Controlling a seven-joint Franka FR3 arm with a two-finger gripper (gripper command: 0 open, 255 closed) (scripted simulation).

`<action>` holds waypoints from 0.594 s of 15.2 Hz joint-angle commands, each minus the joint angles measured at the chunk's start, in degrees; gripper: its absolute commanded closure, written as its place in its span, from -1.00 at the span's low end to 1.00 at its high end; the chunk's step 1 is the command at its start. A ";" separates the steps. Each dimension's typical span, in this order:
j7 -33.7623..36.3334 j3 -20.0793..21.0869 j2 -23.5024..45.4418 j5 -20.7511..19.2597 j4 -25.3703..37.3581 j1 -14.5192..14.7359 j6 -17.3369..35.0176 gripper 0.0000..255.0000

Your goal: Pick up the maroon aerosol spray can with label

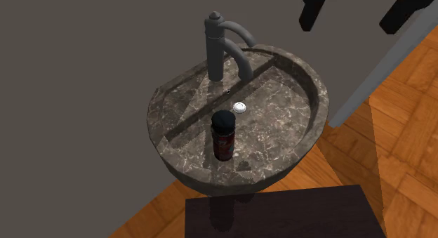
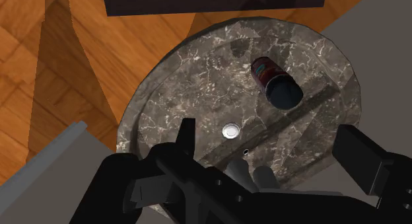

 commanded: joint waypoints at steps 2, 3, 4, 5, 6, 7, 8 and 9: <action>0.47 0.54 0.31 0.33 -1.52 0.19 1.69 -1.00; 0.95 1.08 0.69 0.66 -2.98 0.38 3.40 -1.00; 1.41 1.63 1.16 0.99 -4.37 0.59 5.14 -1.00; 1.88 2.18 1.71 1.32 -5.71 0.81 6.89 -1.00; 2.34 2.75 2.35 1.66 -6.98 1.02 8.67 -1.00; 2.81 3.31 3.07 1.99 -8.18 1.26 10.47 -1.00; 3.27 3.88 3.88 2.33 -9.32 1.49 12.29 -1.00; 3.73 4.46 4.78 2.67 -10.39 1.72 14.14 -1.00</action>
